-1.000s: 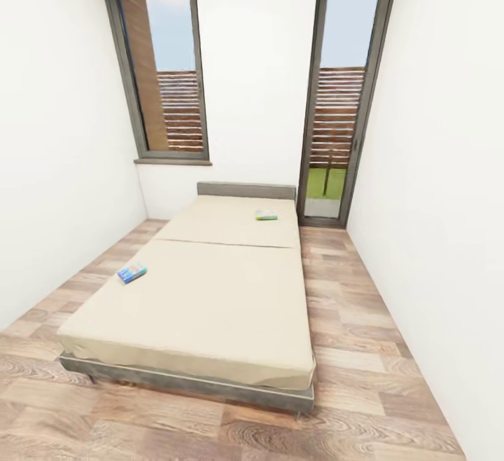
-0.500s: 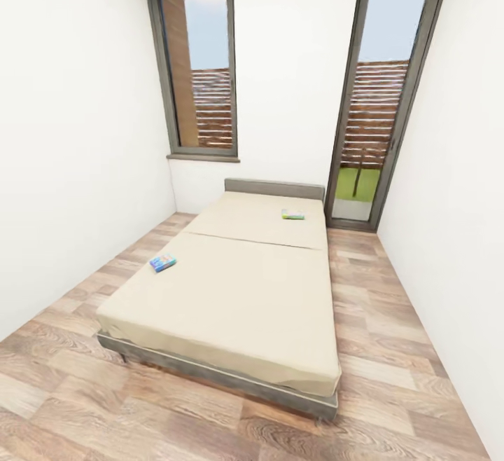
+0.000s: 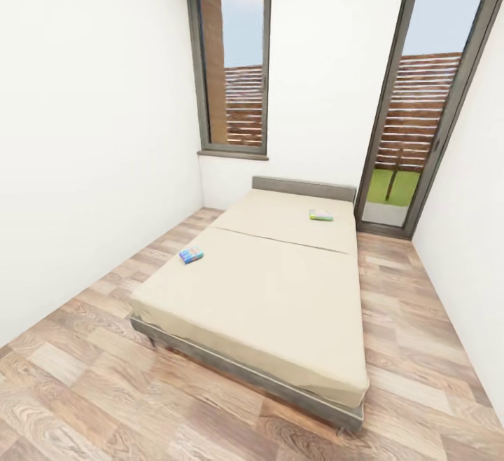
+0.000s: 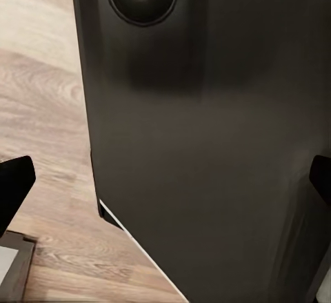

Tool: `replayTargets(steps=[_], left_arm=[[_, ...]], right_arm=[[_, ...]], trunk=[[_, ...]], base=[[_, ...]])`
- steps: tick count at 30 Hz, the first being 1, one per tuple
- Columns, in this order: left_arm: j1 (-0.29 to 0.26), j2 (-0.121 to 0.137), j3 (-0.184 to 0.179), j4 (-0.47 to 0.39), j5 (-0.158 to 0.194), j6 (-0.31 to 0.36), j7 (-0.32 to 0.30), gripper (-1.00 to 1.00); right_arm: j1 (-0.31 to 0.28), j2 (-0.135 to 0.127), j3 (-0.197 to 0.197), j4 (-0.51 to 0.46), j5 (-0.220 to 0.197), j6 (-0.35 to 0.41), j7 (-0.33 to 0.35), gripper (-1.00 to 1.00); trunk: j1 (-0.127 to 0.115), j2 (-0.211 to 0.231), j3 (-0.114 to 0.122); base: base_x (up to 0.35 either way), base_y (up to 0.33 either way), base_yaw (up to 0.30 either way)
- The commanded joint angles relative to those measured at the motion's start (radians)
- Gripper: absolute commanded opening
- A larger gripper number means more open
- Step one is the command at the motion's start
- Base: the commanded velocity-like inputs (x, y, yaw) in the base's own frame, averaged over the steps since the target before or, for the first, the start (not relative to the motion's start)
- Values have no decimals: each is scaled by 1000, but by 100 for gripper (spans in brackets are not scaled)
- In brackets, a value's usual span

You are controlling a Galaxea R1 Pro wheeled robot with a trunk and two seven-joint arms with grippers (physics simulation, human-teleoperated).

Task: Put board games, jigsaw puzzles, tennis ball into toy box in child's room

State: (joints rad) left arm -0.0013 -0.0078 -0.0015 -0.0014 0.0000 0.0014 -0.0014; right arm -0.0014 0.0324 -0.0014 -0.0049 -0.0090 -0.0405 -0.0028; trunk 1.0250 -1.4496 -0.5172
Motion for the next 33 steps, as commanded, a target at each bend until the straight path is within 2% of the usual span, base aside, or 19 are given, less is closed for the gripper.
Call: replayTargets(steps=[1,19,33], left_arm=[[0,0,0,0,0,0,0,100],[0,0,0,0,0,0,0,100],[0,-8,10,0,-2,0,0,100]], right_arm=[[0,0,0,0,-1,-3,0,100],[0,5,-2,0,-2,-3,0,100],[0,-3,-2,0,-3,-3,0,100]], trunk=[[0,0,-1],[0,0,-2],[0,0,-2]], base=[[0,0,277],[0,0,286],[0,0,292]])
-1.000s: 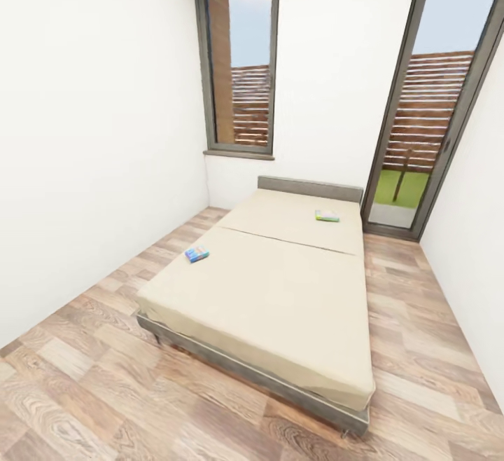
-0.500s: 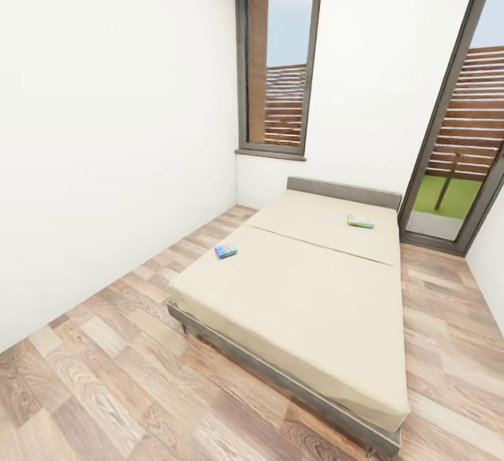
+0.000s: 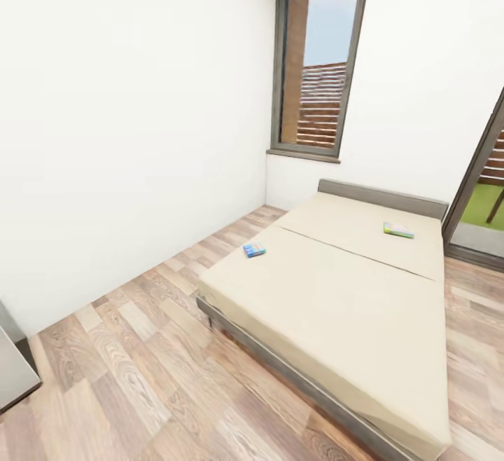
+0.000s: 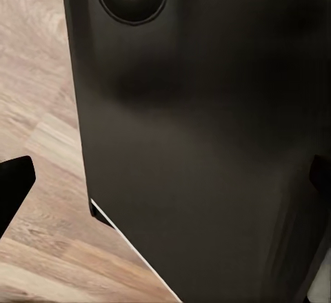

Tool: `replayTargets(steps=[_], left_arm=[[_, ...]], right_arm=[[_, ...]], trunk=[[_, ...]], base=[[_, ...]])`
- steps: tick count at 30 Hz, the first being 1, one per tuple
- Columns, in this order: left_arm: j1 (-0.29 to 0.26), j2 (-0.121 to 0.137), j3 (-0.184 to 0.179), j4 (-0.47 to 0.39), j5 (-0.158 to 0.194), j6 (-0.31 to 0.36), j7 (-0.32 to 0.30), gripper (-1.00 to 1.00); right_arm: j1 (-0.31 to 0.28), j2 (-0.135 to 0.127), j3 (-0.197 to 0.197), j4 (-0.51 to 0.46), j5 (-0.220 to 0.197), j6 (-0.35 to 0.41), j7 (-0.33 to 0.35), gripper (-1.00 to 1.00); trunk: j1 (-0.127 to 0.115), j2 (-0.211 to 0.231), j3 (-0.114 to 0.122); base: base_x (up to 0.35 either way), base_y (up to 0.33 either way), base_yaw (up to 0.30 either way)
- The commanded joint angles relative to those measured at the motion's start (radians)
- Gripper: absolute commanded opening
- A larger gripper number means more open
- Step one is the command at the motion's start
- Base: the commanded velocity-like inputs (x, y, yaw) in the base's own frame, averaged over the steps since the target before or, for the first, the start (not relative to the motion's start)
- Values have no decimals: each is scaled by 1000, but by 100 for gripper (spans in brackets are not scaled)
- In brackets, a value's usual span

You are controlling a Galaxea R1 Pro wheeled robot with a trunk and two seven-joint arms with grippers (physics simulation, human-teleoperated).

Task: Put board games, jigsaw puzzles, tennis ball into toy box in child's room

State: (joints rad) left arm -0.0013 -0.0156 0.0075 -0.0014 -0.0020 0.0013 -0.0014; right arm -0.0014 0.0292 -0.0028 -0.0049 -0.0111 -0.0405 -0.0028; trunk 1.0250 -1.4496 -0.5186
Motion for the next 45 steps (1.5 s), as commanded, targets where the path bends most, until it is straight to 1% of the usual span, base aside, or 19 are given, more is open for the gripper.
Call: replayTargets(steps=[1,6,11,16,45], left_arm=[[0,0,-3,0,-1,0,0,100],[0,0,-6,0,-2,0,0,100],[0,3,-10,0,-3,1,0,100],[0,5,-13,0,-4,2,-1,100],[0,9,-12,0,-4,0,-2,100]], right_arm=[[0,0,0,0,-1,-3,-1,100],[0,1,0,0,-1,-5,0,100],[0,0,0,0,-1,-38,0,100],[0,1,0,0,-1,-50,-1,100],[0,3,0,0,-1,-53,0,100]], trunk=[[0,0,-1],[0,0,-1],[0,0,-1],[0,0,-1],[0,0,-1]], base=[[0,0,292],[0,0,292],[0,0,292],[0,0,292],[0,0,292]])
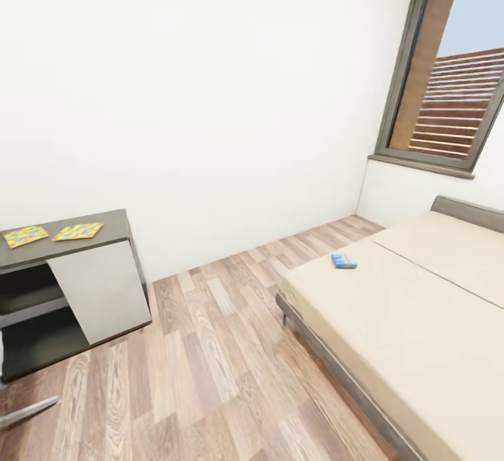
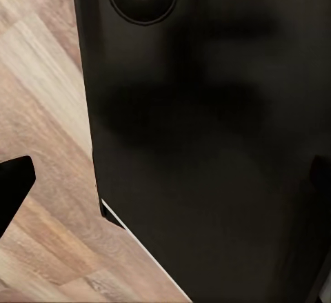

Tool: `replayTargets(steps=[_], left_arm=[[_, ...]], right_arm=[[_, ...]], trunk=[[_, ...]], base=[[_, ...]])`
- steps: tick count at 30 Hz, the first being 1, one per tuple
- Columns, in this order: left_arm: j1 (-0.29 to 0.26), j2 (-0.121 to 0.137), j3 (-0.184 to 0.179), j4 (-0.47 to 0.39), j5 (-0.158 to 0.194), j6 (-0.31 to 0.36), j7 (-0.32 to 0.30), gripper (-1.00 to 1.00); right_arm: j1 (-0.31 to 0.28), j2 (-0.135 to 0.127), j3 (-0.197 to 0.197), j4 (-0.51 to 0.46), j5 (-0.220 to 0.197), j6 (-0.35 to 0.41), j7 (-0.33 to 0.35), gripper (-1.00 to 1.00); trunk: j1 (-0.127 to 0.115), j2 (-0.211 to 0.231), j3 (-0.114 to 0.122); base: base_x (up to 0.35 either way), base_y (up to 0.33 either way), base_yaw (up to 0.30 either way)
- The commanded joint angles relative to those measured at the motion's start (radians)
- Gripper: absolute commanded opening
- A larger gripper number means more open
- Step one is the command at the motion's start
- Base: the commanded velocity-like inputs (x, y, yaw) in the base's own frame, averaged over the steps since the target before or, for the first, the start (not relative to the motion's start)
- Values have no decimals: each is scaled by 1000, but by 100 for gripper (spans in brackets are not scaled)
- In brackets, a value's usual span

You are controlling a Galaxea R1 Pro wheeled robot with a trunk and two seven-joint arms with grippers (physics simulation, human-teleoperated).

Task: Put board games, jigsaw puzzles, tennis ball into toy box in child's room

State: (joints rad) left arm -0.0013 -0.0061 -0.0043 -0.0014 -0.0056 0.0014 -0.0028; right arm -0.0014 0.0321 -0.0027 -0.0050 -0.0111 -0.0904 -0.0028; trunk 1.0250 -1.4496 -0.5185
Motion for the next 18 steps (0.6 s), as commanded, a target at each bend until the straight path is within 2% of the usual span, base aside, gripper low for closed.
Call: replayTargets(steps=[1,18], left_arm=[[0,0,0,0,-1,0,0,100],[0,0,-2,0,-2,-35,0,100]], right_arm=[[0,0,0,0,-1,-3,0,100],[0,0,0,0,-1,-3,0,100]], trunk=[[0,0,-1],[0,0,-1]], base=[[0,0,292],[0,0,292]])
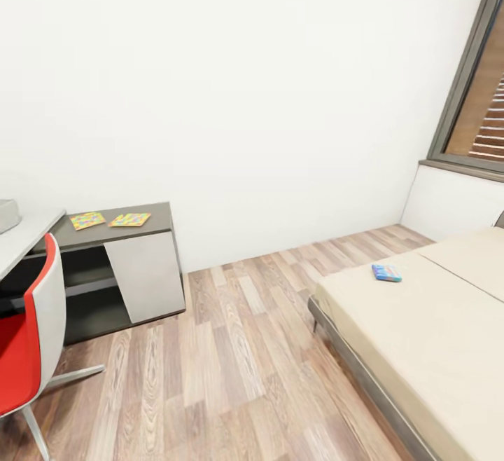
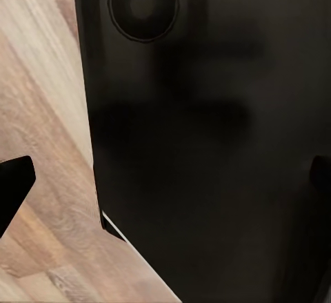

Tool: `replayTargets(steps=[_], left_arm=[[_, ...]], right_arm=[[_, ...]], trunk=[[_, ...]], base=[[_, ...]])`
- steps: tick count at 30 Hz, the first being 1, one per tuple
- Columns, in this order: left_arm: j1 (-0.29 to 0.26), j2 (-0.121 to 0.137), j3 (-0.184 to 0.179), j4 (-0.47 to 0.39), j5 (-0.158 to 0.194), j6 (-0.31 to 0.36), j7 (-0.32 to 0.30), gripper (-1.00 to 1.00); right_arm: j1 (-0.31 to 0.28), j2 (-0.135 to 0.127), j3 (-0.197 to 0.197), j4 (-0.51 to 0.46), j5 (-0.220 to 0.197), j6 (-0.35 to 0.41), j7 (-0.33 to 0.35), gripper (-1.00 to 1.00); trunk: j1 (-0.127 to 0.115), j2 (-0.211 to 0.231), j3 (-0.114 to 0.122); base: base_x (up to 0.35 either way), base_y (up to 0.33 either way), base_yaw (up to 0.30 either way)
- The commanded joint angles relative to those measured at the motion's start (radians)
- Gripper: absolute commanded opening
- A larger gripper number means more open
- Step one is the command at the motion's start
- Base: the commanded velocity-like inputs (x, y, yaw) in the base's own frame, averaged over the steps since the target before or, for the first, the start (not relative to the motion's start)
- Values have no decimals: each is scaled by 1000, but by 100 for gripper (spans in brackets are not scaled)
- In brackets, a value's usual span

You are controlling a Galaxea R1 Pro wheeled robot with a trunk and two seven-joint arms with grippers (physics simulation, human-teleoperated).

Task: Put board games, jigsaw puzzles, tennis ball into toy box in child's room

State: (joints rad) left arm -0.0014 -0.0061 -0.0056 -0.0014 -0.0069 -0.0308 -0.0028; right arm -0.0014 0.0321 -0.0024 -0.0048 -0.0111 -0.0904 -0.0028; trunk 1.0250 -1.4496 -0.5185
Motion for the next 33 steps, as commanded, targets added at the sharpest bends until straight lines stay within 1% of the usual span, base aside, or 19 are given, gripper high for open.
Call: replayTargets(steps=[1,14,20,33], left_arm=[[0,0,0,0,-1,-4,0,100],[0,0,-1,0,-1,-6,0,100],[0,0,-1,0,-1,-6,0,100],[0,0,1,-1,-1,-11,0,100]], right_arm=[[0,0,0,0,-1,-3,0,100],[0,0,0,0,-1,-3,0,100],[0,-2,0,0,-1,-2,0,100],[0,-3,0,0,0,-4,0,100]], trunk=[[0,0,-1],[0,0,-1],[-23,42,18],[-73,133,59]], base=[[0,0,292],[0,0,290],[0,0,130],[0,0,14]])
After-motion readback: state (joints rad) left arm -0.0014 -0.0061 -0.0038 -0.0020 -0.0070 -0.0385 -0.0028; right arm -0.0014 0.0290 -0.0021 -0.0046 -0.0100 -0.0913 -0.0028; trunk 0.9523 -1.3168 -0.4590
